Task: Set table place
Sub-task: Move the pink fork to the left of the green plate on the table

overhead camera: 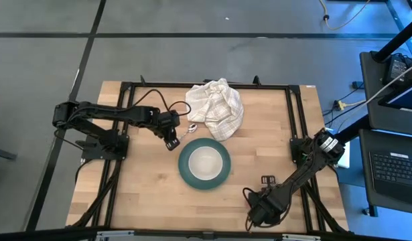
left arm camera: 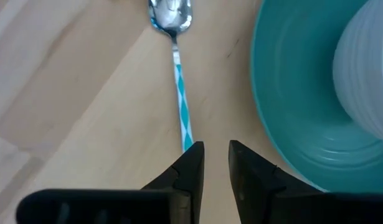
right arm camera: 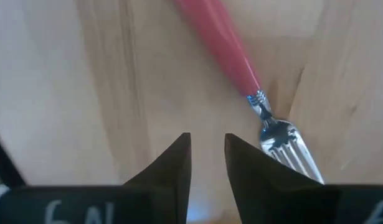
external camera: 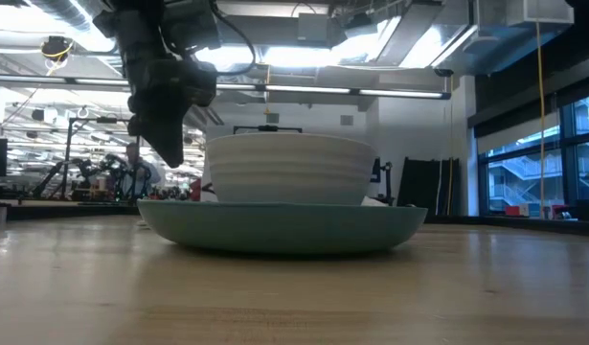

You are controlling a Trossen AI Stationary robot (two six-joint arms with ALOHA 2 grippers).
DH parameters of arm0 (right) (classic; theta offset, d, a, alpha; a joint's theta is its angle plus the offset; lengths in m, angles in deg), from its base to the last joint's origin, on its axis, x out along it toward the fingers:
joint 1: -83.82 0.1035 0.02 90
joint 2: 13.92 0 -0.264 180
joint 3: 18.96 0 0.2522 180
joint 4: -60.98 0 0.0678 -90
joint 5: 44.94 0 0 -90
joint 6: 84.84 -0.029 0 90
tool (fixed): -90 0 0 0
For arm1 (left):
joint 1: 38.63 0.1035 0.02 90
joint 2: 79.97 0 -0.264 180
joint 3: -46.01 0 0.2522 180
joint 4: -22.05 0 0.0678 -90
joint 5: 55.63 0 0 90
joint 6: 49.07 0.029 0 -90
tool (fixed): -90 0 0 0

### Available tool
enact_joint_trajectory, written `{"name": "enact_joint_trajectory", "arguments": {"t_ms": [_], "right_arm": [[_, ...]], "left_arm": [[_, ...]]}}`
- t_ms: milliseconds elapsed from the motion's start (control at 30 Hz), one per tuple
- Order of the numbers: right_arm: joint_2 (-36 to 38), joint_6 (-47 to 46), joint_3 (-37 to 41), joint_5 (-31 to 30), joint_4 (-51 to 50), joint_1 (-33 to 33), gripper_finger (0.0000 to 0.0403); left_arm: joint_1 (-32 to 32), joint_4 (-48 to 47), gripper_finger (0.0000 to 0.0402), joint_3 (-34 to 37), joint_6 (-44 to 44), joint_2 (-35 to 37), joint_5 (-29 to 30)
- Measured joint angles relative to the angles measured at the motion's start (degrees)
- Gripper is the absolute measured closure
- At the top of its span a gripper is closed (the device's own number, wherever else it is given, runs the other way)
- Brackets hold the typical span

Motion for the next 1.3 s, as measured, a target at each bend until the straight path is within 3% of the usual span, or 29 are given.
{"name": "enact_joint_trajectory", "arguments": {"t_ms": [300, 633, 1100, 1300], "right_arm": [[0.0, 7.9, 1.1, -4.2, 1.0, 0.0, 0.0304], [0.0, 12.0, 1.0, -4.6, 8.3, -0.1, 0.0304], [0.0, 12.9, 1.0, -4.7, 4.3, -0.4, 0.0304], [0.0, 12.4, 1.0, -9.4, 2.2, -0.4, 0.0304]], "left_arm": [[0.0, 0.8, 0.0333, 0.0, -1.3, 0.0, -6.1], [0.0, 3.8, 0.0333, 0.0, -1.4, 0.0, -6.2], [0.0, 4.4, 0.0333, 0.0, -1.5, 0.0, -6.8], [0.0, 4.4, 0.0333, 0.0, -1.5, 0.0, -6.8]]}}
